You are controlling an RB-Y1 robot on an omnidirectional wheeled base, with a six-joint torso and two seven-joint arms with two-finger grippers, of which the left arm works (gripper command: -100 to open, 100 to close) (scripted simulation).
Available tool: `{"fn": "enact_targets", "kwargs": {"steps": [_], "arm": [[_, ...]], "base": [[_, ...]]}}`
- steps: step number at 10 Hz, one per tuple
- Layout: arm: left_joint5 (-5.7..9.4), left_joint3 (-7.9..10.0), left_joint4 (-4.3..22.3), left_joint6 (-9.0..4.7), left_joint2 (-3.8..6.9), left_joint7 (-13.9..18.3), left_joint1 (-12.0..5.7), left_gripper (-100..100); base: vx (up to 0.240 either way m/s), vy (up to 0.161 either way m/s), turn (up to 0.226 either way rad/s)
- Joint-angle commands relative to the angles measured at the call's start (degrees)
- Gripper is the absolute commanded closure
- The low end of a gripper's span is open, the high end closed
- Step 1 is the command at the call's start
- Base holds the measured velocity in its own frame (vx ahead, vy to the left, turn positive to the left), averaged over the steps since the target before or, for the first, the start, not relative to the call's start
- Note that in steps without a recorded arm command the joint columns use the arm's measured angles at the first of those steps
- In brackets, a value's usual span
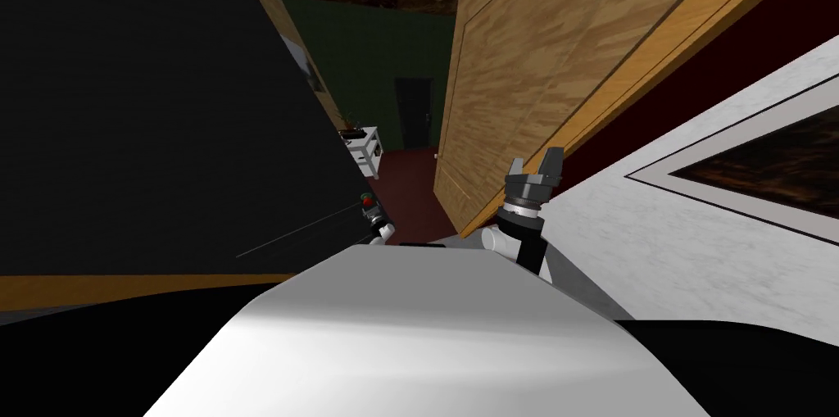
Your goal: Push the door open
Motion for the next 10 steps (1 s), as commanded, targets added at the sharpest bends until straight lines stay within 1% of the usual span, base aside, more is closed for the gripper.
{"fn": "enact_targets", "kwargs": {"steps": [1, 2, 3, 4, 5, 6, 7, 8, 9, 10], "arm": [[-0.06, -0.16, -1.9, 0.74, -0.51, -0.2, 1.02, -100], [-0.03, -0.11, -1.0, 0.32, -0.30, 0.0, 0.52, -100], [-0.03, -0.13, -1.0, 0.22, 1.49, 0.3, 0.76, -100], [-0.02, -0.14, -1.0, 0.04, 2.44, 0.6, 0.91, -100], [-0.01, -0.16, -0.9, -0.27, 2.89, 1.0, 1.18, -100], [0.00, -0.18, -0.9, -0.46, 2.45, 1.3, 1.35, -100], [0.01, -0.19, -0.8, -0.72, 0.81, 1.7, 1.57, -100], [0.01, -0.16, -1.6, -0.30, 1.43, 1.2, 1.72, -100], [0.01, -0.16, -1.6, -0.30, 1.43, 1.2, 1.72, 100], [0.01, -0.16, -1.6, -0.30, 1.43, 1.2, 1.72, 100]], "base": [[-0.058, -0.008, 0.004], [-0.018, -0.003, 0.001], [0.024, 0.025, -0.023], [0.097, 0.069, -0.024], [0.166, 0.091, -0.039], [0.185, 0.124, -0.032], [0.163, 0.136, -0.045], [0.070, 0.060, -0.016], [-0.005, -0.006, 0.019], [-0.025, -0.021, 0.001]]}}
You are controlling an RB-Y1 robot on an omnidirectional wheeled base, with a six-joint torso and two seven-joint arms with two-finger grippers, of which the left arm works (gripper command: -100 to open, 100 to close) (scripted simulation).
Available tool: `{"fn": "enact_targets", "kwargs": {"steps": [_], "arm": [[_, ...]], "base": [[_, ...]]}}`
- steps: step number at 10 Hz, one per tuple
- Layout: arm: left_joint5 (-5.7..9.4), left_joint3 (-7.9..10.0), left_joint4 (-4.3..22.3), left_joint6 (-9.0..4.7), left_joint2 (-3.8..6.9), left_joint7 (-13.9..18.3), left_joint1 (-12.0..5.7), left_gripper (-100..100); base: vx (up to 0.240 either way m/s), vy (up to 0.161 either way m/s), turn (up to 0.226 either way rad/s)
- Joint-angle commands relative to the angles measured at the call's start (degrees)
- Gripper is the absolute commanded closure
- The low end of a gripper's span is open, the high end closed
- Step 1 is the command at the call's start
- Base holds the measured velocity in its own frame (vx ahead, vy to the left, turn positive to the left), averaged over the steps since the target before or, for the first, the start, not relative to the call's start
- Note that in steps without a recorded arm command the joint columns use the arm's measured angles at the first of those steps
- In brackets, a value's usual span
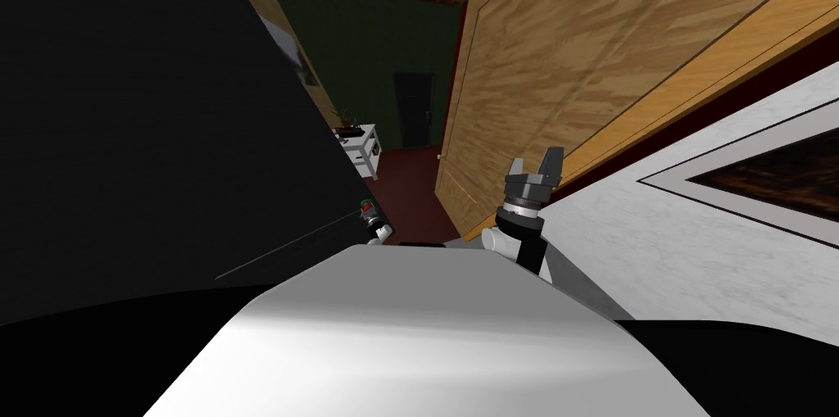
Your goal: Push the door open
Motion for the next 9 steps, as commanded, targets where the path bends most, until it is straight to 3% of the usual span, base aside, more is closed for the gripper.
{"fn": "enact_targets", "kwargs": {"steps": [1, 4, 6, 9], "arm": [[0.00, -0.02, 0.0, -0.04, -0.10, 0.0, 0.04, 100], [0.00, -0.02, 0.0, -0.04, -0.10, 0.0, 0.04, 100], [0.15, 0.41, -0.3, 0.49, 0.74, 0.0, 0.52, 100], [0.19, 0.50, -0.4, 0.56, 0.91, 0.0, 0.59, 100]], "base": [[-0.023, -0.017, -0.003], [-0.008, -0.005, 0.000], [0.131, 0.011, 0.064], [0.086, 0.028, 0.016]]}}
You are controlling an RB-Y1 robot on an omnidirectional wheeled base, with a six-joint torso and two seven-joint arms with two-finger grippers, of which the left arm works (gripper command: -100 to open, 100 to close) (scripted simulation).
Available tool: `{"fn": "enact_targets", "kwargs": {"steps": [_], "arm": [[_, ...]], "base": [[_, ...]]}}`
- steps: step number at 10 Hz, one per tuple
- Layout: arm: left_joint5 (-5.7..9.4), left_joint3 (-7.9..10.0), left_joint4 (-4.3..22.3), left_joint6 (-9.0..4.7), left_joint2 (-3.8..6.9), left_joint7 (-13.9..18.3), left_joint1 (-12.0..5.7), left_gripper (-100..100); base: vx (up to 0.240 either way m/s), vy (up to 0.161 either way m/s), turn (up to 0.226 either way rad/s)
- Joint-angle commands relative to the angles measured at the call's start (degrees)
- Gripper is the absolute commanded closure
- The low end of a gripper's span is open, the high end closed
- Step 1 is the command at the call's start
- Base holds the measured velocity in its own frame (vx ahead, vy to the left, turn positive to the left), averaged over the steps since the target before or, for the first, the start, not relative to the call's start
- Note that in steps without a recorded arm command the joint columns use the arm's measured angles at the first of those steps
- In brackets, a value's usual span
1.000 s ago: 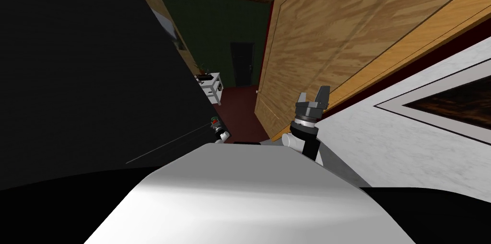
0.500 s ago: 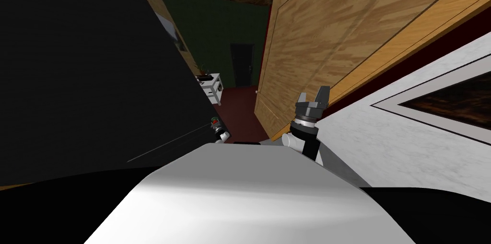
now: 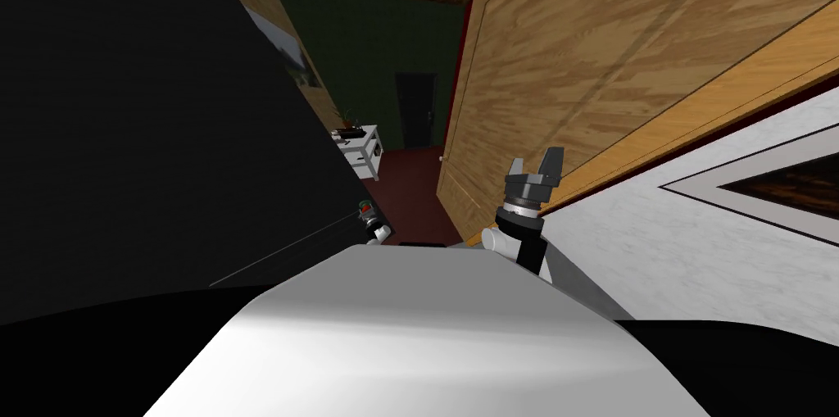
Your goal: Push the door open
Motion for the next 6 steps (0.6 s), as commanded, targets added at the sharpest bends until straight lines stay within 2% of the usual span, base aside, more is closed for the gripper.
{"fn": "enact_targets", "kwargs": {"steps": [1, 6], "arm": [[0.06, 0.35, -1.2, 0.45, 0.68, -0.2, 0.49, 100], [0.54, 1.82, -2.9, 1.46, 2.11, -0.2, 1.55, 100]], "base": [[0.127, 0.025, 0.078], [0.204, 0.062, 0.092]]}}
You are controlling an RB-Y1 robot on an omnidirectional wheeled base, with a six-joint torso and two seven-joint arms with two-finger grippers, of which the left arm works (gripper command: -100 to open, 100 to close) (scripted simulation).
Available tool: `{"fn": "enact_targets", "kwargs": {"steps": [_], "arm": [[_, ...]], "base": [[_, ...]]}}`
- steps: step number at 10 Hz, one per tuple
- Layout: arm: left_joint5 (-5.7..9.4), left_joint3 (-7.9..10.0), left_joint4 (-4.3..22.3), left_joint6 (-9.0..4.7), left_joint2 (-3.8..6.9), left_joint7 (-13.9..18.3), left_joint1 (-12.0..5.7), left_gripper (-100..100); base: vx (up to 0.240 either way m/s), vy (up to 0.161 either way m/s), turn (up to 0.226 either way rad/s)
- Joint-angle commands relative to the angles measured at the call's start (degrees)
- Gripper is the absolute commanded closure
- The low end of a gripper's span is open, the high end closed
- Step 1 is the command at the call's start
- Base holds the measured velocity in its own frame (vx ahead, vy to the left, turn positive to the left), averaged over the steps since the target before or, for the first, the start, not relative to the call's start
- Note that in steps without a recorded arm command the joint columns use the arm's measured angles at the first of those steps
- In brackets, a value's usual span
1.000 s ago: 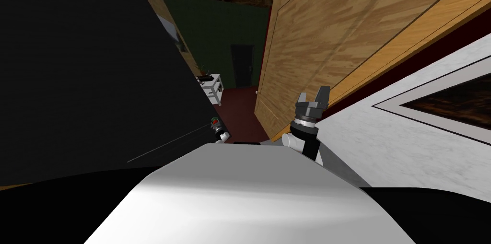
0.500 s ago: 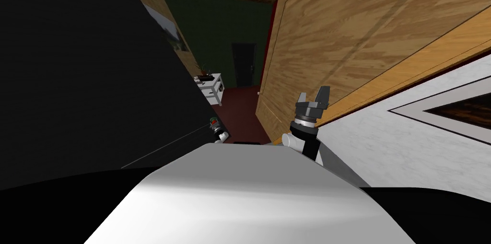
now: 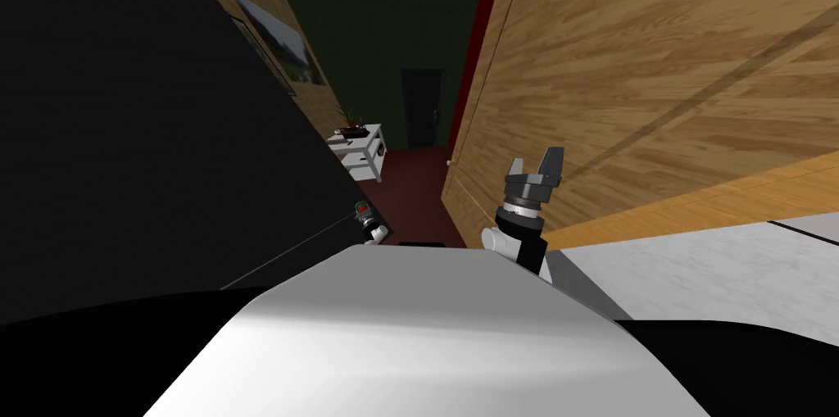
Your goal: Push the door open
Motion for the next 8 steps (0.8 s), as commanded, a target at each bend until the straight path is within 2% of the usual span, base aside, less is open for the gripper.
{"fn": "enact_targets", "kwargs": {"steps": [1, 7, 8], "arm": [[0.19, 0.68, 1.8, -1.44, 1.48, 0.7, -0.88, 100], [0.75, 2.41, -0.3, -0.25, 1.77, 0.7, 0.37, 100], [0.75, 2.41, -0.3, -0.25, 1.77, 0.7, 0.37, 100]], "base": [[0.169, 0.054, 0.065], [0.170, 0.048, 0.104], [0.072, 0.020, -0.014]]}}
